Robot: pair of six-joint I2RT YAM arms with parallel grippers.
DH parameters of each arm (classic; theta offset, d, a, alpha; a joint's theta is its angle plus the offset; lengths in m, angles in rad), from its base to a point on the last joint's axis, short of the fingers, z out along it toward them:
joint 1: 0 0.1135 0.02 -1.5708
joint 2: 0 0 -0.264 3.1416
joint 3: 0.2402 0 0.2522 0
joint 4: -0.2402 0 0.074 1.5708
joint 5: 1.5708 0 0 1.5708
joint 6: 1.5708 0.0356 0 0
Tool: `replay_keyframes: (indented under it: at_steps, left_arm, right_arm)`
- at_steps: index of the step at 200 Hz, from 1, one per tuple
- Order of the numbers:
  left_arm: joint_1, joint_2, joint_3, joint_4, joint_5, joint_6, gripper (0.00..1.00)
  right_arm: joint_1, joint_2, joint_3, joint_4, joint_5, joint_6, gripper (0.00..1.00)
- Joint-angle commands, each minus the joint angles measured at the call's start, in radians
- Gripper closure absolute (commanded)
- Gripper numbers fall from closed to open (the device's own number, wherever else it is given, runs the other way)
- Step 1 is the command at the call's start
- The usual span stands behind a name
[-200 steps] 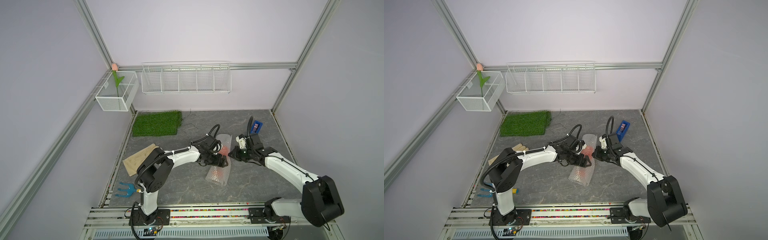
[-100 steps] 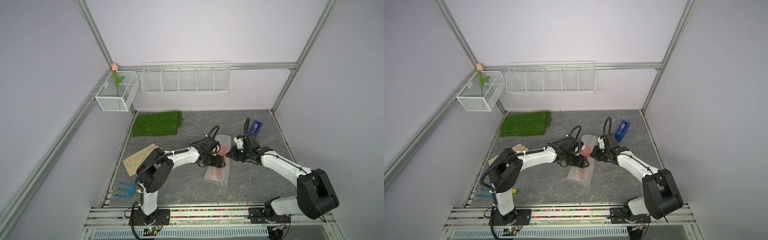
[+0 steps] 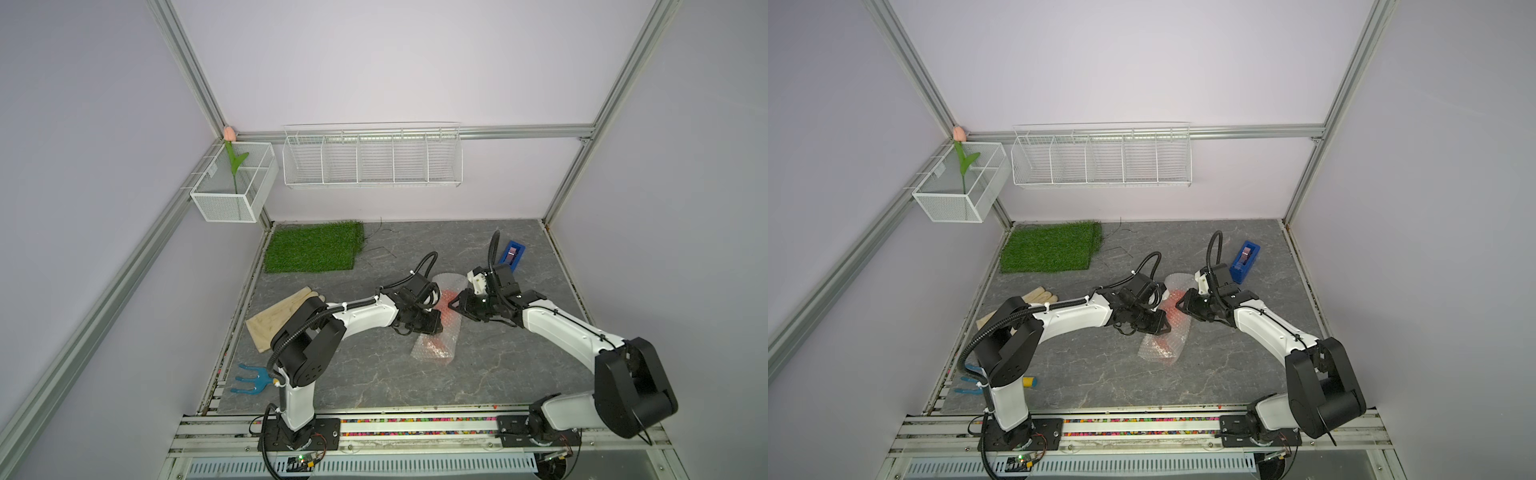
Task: Wrap wine glasses in bubble wrap
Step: Wrap the wine glass in bubble wrap, then pull the tape from the tape cutter.
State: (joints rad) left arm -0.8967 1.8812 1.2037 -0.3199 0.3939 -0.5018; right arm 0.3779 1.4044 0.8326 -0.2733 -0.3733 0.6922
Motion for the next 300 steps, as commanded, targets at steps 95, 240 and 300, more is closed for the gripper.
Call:
replay_keyframes:
  at_steps: [95, 240, 300]
  left_arm:
    - [-0.022, 0.016, -0.076, 0.166, 0.047, -0.046, 0.90]
    - [0.013, -0.056, -0.130, 0.062, -0.105, -0.093, 0.93]
    - [0.036, -0.085, -0.144, 0.036, -0.114, -0.075, 0.93]
  right_arm:
    - [-0.056, -0.107, -0.059, -0.024, -0.058, -0.062, 0.59]
    - [-0.621, 0.055, 0.211, -0.051, -0.202, -0.138, 0.52]
    - [-0.630, 0.257, 0.374, -0.069, -0.147, -0.138, 0.48]
